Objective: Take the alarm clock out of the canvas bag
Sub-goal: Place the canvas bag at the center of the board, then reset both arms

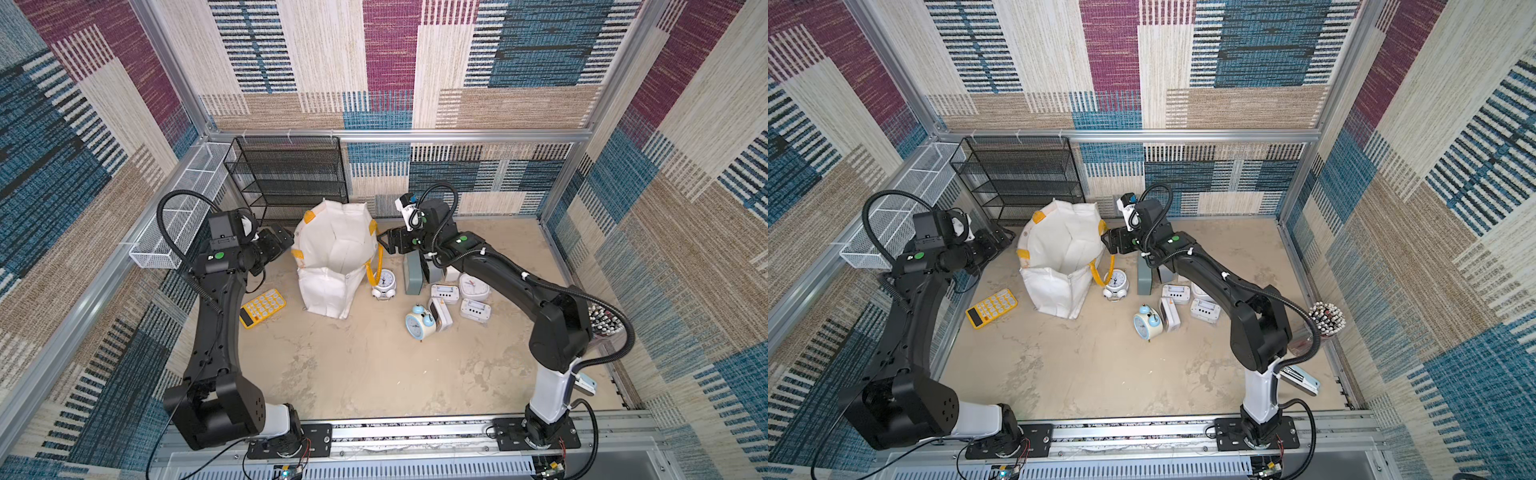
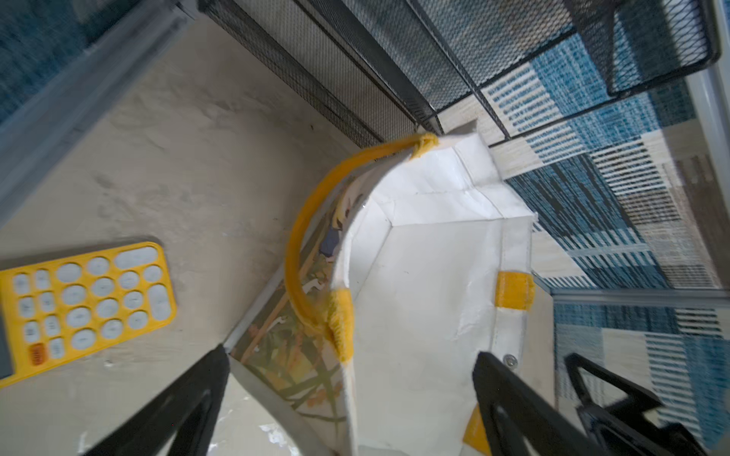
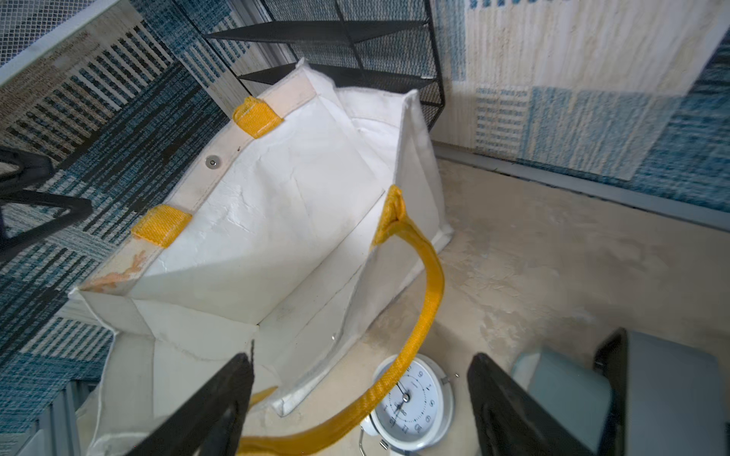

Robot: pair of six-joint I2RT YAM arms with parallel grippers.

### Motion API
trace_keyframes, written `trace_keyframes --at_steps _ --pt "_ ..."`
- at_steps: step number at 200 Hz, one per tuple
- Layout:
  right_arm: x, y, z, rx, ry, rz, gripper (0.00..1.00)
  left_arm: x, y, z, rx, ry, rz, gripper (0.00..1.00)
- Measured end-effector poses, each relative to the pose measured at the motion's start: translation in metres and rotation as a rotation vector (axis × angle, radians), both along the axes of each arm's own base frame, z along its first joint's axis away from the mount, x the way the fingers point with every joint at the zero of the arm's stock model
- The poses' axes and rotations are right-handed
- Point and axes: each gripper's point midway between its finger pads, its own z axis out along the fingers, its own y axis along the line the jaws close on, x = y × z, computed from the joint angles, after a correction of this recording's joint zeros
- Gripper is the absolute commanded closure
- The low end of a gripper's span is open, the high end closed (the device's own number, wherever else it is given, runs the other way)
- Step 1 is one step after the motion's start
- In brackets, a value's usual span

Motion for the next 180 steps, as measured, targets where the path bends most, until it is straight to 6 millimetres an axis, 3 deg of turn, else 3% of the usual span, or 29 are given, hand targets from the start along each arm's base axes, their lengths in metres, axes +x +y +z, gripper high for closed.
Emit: trace_keyframes --at_steps 22,35,70,83,115,134,157,180 --pt "-0.011 -0.034 0.017 -0.030 -0.108 -0.082 0.00 -0.029 0.022 -0.008 0.092 0.006 0.117 0.01" --pt "-0.015 -0.062 0.026 -0.048 -0.176 -0.150 0.00 -0.045 0.035 -0.024 0.139 0.031 0.183 0.00" --pt "-0.019 -0.172 0.028 -0.099 -0.326 -0.421 0.00 -0.078 0.061 -0.087 0.240 0.180 0.313 0.00" --pt "-0.022 -0.209 0.012 -0.147 -0.369 -0.521 0.00 -0.087 0.068 -0.111 0.271 0.236 0.345 0.01" --pt "-0.035 -0.285 -0.070 -0.337 -0.314 -0.695 0.00 -0.107 0.073 -0.179 0.318 0.378 0.378 0.01" --pt "-0.052 -0.321 -0.103 -0.379 -0.293 -0.793 0.00 -0.100 0.062 -0.196 0.379 0.399 0.344 0.00" --pt "-0.070 -0.341 -0.129 -0.387 -0.294 -0.837 0.00 -0.078 0.045 -0.203 0.501 0.357 0.270 0.01" --pt "-0.082 -0.349 -0.142 -0.368 -0.320 -0.857 0.00 -0.072 0.044 -0.216 0.555 0.333 0.264 0.00"
